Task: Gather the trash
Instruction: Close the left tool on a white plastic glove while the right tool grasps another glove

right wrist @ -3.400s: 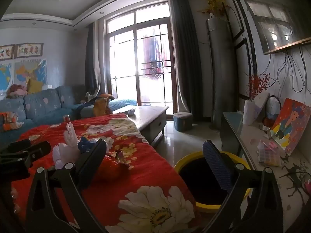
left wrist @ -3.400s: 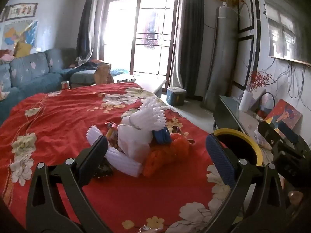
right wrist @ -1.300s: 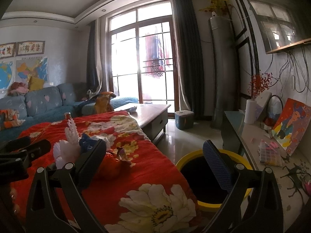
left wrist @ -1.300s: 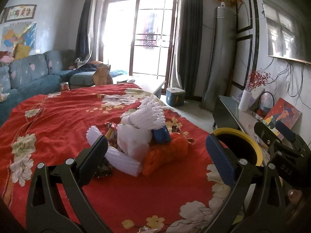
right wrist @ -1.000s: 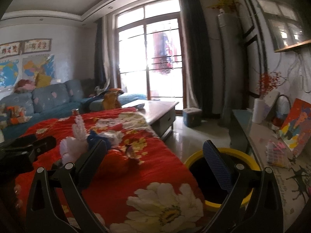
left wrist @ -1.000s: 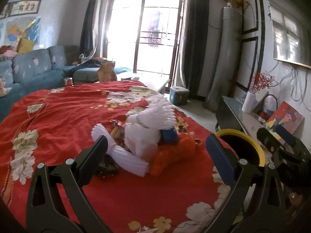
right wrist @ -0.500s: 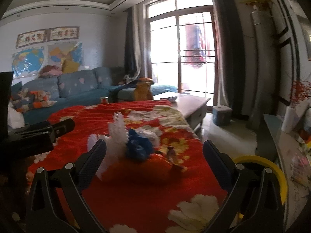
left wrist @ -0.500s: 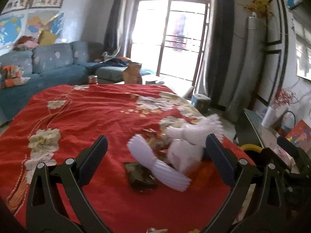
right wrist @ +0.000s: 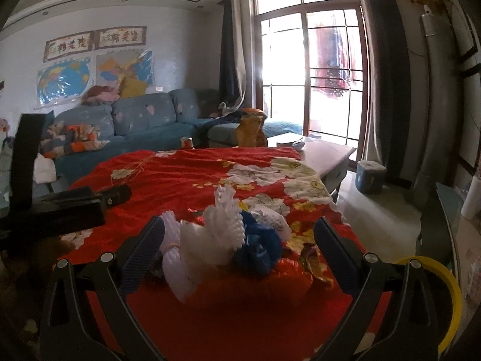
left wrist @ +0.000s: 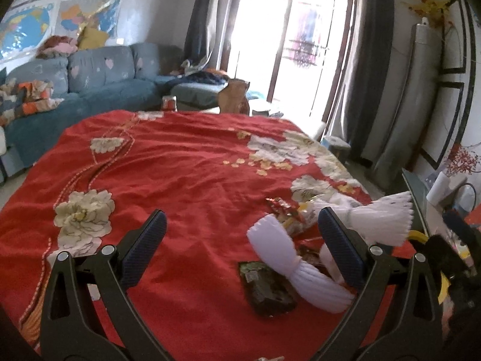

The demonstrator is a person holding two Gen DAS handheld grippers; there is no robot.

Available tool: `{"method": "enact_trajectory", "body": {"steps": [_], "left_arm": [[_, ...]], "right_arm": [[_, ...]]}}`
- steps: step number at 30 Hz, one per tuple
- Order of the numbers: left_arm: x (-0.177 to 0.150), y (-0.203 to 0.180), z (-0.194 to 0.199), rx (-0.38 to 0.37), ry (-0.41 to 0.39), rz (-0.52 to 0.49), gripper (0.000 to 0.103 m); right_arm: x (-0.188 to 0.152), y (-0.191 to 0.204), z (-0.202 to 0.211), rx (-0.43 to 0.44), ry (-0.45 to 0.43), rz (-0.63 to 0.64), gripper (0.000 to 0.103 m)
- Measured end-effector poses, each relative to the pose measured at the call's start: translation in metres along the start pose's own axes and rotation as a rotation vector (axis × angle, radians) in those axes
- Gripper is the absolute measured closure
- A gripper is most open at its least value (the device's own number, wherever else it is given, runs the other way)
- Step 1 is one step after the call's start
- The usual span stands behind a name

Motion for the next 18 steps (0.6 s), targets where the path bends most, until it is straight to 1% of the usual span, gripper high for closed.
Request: {"method": "enact_trajectory", "body": {"steps": [3, 5, 9, 10, 12, 13, 15, 16, 18], "left_arm": [[-0.002, 0.003, -0.019, -0.019, 0.061, -0.003, 0.011], [-0.004, 0.002, -0.030, -0.033, 0.094, -0.022, 0.011], [-0.009, 0.002, -0.050, -0.088, 0.159, -0.012, 0.011], [-0.011, 0.002, -0.057, -0.099, 0.178, -0.011, 0.011], [-0.014, 0.000, -0.065, -0.113, 0.199, -0.012, 0.011], [-0.016, 0.000, -0.068, -0.117, 0.207, -0.012, 0.011], [-0.021, 0.000, -0.077, -0.131, 0.237, 0.002, 0.011], [-0.023, 0.000, -0.081, -0.145, 0.249, 0.009, 0.011], [-0.027, 0.000, -0.086, -0.165, 0.273, 0.028, 0.011]], "right_arm": [[0.001, -0.001, -0.015, 0.008, 0.033, 0.012, 0.007], [0.002, -0.001, -0.020, 0.020, 0.047, 0.008, 0.008], [0.002, 0.004, -0.033, 0.049, 0.086, 0.016, 0.022], [0.001, 0.005, -0.035, 0.050, 0.095, 0.018, 0.024], [-0.003, 0.006, -0.039, 0.069, 0.119, 0.016, 0.035], [-0.004, 0.007, -0.041, 0.076, 0.127, 0.016, 0.038], [-0.006, 0.011, -0.044, 0.092, 0.143, 0.016, 0.053], [-0.007, 0.012, -0.046, 0.100, 0.148, 0.015, 0.057], [-0.007, 0.013, -0.046, 0.119, 0.153, 0.007, 0.075]]}}
Point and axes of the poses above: each gripper's, at about its wrist camera, not at the fingertips, and z roughly against the way its jaws point, y to its left, x to its top, the point moved 4 cm from there along -z, roughly the way its jaws point, and after that the axes turned 3 degrees about -y, right-handed, at the moved point
